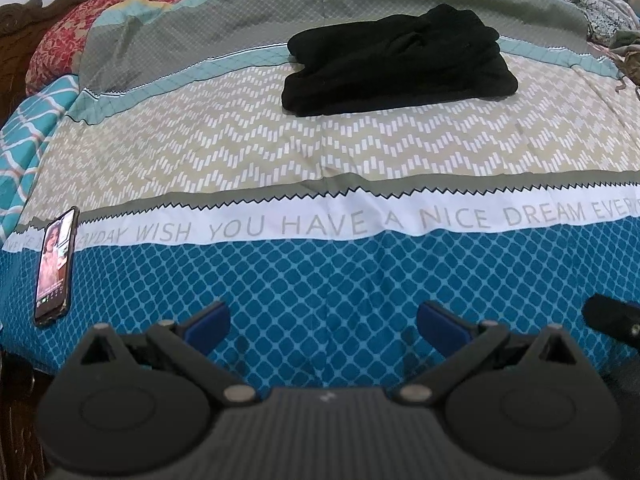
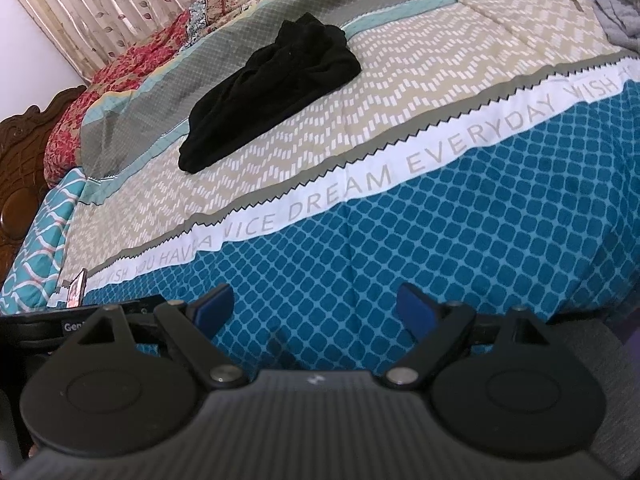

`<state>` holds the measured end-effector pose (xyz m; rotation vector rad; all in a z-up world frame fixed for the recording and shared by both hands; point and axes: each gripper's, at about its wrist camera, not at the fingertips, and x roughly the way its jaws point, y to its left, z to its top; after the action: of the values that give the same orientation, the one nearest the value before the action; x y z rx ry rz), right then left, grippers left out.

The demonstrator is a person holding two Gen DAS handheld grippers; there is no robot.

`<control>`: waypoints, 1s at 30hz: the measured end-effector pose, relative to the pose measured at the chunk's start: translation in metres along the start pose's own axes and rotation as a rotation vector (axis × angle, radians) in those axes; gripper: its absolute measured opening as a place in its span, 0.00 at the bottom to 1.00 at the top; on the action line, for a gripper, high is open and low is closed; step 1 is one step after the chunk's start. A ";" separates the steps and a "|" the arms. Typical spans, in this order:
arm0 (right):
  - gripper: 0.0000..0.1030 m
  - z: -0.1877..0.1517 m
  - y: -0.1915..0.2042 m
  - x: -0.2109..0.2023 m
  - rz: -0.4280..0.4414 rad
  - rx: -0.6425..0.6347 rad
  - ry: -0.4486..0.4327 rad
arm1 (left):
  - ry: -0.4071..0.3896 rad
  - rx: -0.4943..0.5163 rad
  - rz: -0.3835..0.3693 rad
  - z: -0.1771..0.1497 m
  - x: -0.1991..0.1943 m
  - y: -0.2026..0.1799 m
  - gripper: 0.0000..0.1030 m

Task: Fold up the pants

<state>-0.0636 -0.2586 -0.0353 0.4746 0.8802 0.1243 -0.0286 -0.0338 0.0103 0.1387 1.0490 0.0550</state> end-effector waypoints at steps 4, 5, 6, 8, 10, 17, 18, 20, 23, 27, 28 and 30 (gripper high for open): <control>0.88 0.001 0.000 -0.003 -0.007 -0.005 -0.021 | 0.003 0.005 -0.002 0.000 0.001 -0.001 1.00; 0.88 0.002 0.000 -0.003 -0.008 -0.004 -0.025 | 0.003 0.004 -0.003 0.000 0.001 -0.001 1.00; 0.88 0.002 0.000 -0.003 -0.009 -0.002 -0.028 | 0.003 0.003 -0.003 0.000 0.001 -0.001 1.00; 0.88 0.002 0.000 -0.003 -0.011 0.001 -0.030 | 0.005 0.003 -0.004 0.000 0.001 0.000 1.00; 0.88 0.002 0.000 -0.003 -0.012 0.002 -0.030 | 0.007 0.004 -0.004 -0.001 0.002 -0.001 1.00; 0.88 0.001 0.000 -0.001 -0.015 0.008 -0.024 | 0.009 0.003 0.004 -0.001 0.003 0.000 1.00; 0.88 0.001 0.000 -0.001 -0.015 0.008 -0.024 | 0.008 0.005 0.005 -0.002 0.003 0.000 1.00; 0.88 0.001 0.000 -0.001 -0.014 0.009 -0.023 | 0.009 0.009 0.008 -0.002 0.004 0.000 1.00; 0.88 0.000 0.000 0.000 -0.016 0.013 -0.021 | 0.013 0.012 0.010 -0.002 0.005 -0.001 1.00; 0.88 0.000 -0.001 0.000 -0.016 0.018 -0.019 | 0.021 0.007 0.015 -0.003 0.006 0.000 1.00; 0.88 -0.001 -0.001 0.000 -0.016 0.018 -0.019 | 0.022 0.005 0.016 -0.003 0.007 0.000 1.00; 0.88 0.000 -0.002 0.000 -0.015 0.020 -0.017 | 0.024 0.002 0.017 -0.003 0.007 0.001 1.00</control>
<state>-0.0641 -0.2606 -0.0366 0.4871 0.8689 0.0972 -0.0275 -0.0322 0.0029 0.1494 1.0722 0.0712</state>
